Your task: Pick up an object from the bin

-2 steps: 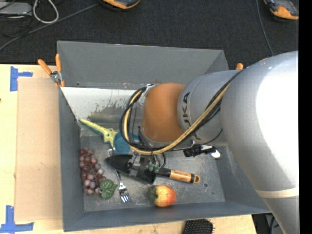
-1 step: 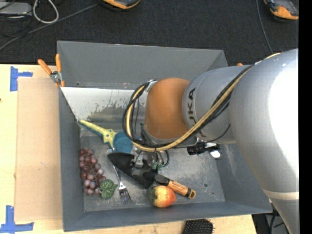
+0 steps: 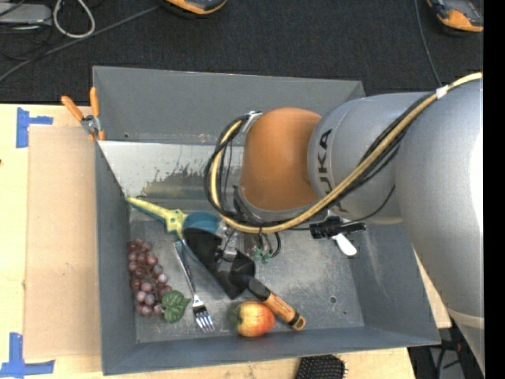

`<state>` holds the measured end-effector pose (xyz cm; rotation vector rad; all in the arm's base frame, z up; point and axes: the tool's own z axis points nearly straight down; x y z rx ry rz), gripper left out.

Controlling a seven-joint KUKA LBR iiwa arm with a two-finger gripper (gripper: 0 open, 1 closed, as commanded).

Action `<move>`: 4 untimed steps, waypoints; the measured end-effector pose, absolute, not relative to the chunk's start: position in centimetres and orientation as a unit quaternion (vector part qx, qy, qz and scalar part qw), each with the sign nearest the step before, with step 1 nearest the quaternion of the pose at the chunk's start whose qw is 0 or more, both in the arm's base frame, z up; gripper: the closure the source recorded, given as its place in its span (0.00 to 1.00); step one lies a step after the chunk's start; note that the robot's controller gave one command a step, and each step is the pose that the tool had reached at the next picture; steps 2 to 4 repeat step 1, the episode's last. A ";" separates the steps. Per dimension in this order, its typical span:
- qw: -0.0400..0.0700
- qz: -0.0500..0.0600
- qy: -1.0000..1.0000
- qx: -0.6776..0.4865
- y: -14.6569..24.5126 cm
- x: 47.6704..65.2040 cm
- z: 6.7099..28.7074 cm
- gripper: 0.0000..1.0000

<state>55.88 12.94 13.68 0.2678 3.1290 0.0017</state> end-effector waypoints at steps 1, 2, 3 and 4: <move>-0.002 0.000 0.996 0.085 12.9 55.8 15.8 1.00; -0.002 0.000 0.996 0.085 12.9 55.8 15.8 1.00; -0.002 0.000 0.996 0.085 12.9 55.8 15.8 1.00; -0.002 0.000 0.996 0.085 12.9 55.8 15.8 1.00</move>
Offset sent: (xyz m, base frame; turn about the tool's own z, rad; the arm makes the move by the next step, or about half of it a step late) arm -0.0008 -0.0005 0.0844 -0.0002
